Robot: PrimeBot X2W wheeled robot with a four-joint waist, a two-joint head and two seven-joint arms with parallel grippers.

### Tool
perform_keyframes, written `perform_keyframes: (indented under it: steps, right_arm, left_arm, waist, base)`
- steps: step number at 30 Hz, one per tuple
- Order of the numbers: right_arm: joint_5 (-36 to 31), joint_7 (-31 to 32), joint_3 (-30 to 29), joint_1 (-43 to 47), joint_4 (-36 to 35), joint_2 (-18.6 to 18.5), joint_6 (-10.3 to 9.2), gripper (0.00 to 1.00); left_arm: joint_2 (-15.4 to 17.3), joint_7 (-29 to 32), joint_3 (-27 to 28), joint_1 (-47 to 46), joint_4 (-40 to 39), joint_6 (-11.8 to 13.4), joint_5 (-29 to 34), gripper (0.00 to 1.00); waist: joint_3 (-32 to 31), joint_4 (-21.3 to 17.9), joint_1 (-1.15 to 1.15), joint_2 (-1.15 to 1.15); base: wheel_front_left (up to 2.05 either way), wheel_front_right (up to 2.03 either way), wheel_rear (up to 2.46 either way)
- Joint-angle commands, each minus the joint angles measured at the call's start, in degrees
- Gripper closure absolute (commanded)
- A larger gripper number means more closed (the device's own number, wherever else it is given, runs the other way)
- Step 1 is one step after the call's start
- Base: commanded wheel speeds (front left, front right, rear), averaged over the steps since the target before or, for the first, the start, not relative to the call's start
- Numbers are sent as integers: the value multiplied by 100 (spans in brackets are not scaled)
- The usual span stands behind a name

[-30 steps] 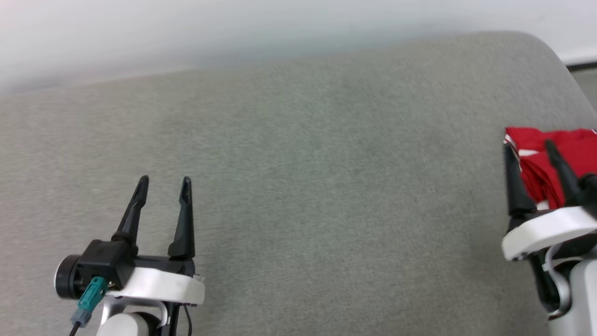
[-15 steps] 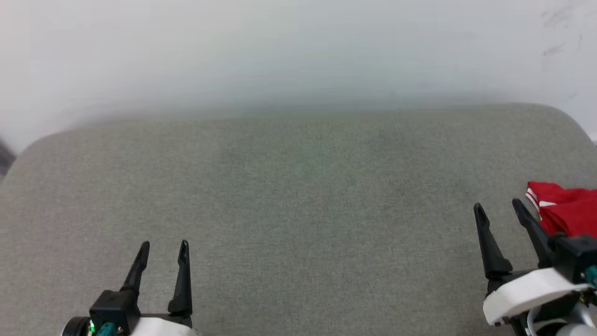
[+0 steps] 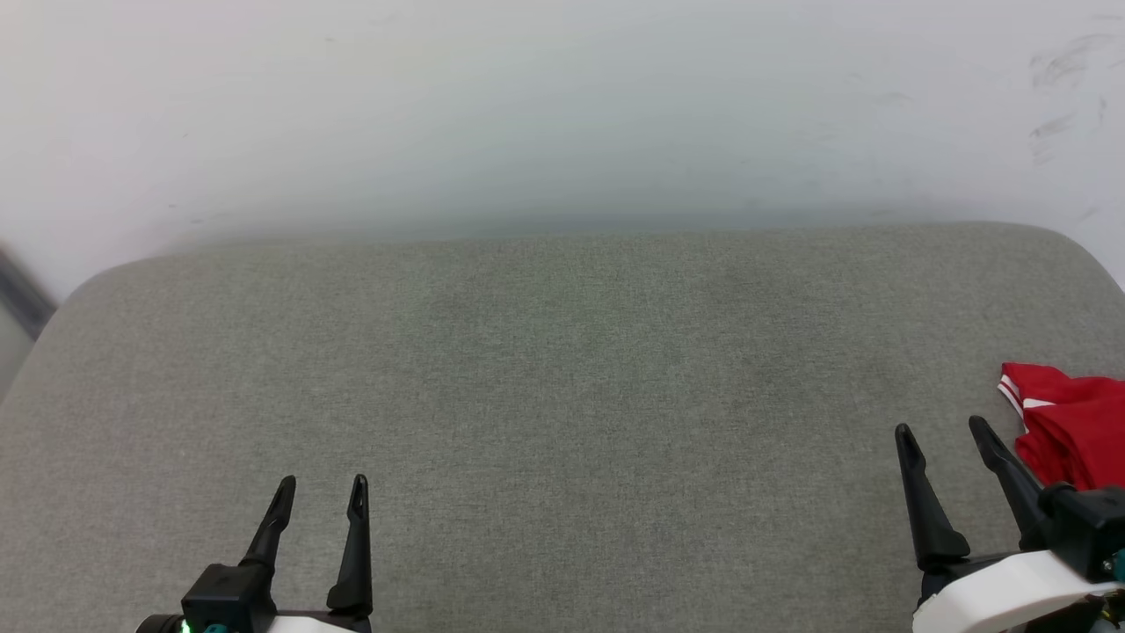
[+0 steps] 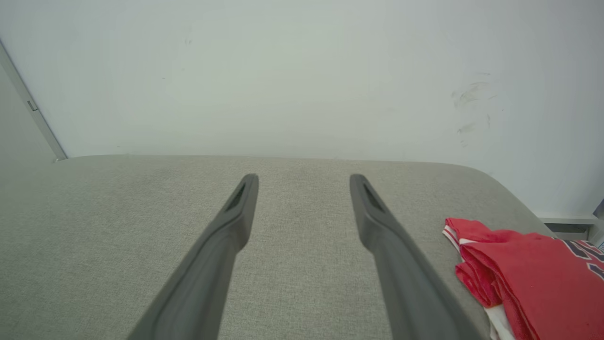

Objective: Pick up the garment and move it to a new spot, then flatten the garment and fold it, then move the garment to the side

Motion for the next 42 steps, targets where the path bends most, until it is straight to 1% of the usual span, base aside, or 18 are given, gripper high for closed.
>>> perform_keyframes:
  steps: [1, 12, 13, 16, 29, 42]
  right_arm:
    - [-40, 2, -10, -12, -38, 28, -4, 0]
    - [-90, 39, -8, -47, -110, 41, -4, 0]
    - [-62, 37, -13, -16, -85, 20, 0, 100]
    - [-49, 37, -3, 42, 90, 23, 0, 100]
    - [1497, 8, -4, -199, 507, -12, 0, 100]
    - [2811, -2, -23, -416, 880, -34, -1, 100]
  left_arm:
    - [-5, -29, 6, 43, 3, 16, -11, 0]
    - [-37, -35, -25, 16, 21, -3, -27, 0]
    - [-22, -1, -23, -1, 18, -3, -20, 100]
    - [-60, 12, -46, 43, 182, -4, -27, 100]
    - [-159, 330, 164, -195, 377, -202, -1394, 100]
    - [-252, 618, 357, -420, 581, -382, -2559, 100]
  waist:
    - [6, 4, 1, 0]
    - [29, 37, 1, 0]
    - [30, 37, 1, 0]
    - [31, 38, 1, 0]
    - [54, 29, 1, 0]
    - [76, 20, 1, 0]
  base:
    - [0, 0, 0]
    - [0, 0, 0]
    - [0, 0, 0]
    - [0, 0, 0]
    - [0, 0, 0]
    - [0, 0, 0]
